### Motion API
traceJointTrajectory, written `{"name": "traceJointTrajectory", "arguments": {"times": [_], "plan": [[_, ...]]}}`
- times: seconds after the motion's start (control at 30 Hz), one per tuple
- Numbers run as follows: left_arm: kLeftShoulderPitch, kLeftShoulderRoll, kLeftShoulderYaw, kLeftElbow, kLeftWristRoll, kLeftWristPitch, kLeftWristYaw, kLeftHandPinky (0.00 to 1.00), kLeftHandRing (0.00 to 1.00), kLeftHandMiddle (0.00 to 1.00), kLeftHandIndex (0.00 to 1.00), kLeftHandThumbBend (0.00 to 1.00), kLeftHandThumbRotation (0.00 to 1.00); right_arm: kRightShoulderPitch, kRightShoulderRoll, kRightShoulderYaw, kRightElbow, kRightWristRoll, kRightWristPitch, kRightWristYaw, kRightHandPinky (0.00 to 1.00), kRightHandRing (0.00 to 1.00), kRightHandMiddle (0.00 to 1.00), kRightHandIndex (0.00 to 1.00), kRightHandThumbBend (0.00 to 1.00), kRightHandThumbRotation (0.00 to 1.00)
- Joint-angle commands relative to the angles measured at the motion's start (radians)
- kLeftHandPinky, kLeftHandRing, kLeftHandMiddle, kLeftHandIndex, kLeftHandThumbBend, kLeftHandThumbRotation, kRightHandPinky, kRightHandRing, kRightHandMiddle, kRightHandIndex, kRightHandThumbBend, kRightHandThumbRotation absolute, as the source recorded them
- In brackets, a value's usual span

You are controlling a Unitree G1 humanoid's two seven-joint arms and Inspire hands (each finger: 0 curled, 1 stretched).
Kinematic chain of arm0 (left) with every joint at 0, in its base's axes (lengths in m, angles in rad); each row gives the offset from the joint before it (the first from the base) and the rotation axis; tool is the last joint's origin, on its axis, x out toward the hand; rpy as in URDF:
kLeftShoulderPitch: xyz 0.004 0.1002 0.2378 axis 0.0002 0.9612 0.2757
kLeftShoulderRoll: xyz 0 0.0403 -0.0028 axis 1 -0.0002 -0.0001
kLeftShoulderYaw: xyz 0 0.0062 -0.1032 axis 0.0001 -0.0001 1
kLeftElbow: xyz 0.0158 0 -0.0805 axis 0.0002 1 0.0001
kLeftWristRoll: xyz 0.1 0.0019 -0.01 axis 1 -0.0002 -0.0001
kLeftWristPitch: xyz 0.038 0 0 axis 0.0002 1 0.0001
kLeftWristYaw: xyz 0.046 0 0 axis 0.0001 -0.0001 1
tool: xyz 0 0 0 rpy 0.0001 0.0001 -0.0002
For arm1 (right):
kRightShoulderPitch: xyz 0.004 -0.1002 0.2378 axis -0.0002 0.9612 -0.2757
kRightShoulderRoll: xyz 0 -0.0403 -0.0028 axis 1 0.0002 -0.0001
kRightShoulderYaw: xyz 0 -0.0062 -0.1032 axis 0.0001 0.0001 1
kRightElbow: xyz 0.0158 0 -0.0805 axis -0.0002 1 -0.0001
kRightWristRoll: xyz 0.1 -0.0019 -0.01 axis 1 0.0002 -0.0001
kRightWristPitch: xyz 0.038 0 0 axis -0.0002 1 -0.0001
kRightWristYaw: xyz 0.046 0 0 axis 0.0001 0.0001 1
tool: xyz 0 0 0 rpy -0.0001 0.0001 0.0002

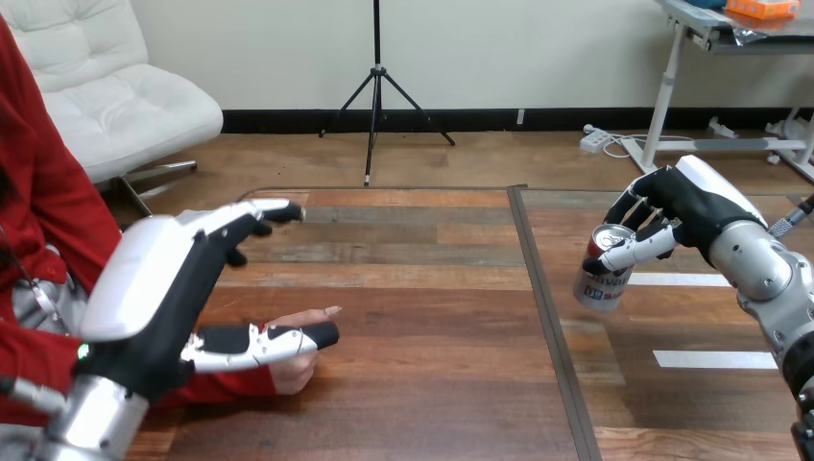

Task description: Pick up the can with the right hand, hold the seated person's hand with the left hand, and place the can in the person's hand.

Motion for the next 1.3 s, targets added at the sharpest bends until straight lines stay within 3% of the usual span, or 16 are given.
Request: {"name": "traceJointTrajectory", "arguments": {"times": [0.0,0.6,1.13,1.27], "plan": [[-0.091,0.058,-0.027,0.035,0.011,-0.009,-0.012,0.63,0.77,0.79,0.77,1.00,0.42,-0.056,-0.025,-0.016,-0.060,0.019,-0.036,-0.009,0.39,0.43,0.46,0.47,0.81,0.00],[-0.167,0.136,-0.098,0.129,0.097,0.038,-0.032,0.70,0.79,0.81,0.80,1.00,0.44,-0.042,-0.030,-0.023,-0.062,0.033,-0.078,0.000,0.38,0.42,0.45,0.46,0.82,0.00],[-0.217,0.169,-0.150,0.180,0.083,0.117,-0.131,0.74,0.81,0.82,0.81,1.00,0.41,-0.044,-0.024,-0.031,-0.065,0.046,-0.079,0.013,0.37,0.41,0.44,0.46,0.82,0.00],[-0.228,0.177,-0.162,0.192,0.080,0.135,-0.160,0.75,0.82,0.82,0.82,1.00,0.44,-0.045,-0.024,-0.028,-0.066,0.044,-0.078,0.011,0.37,0.42,0.45,0.46,0.82,0.00]]}}
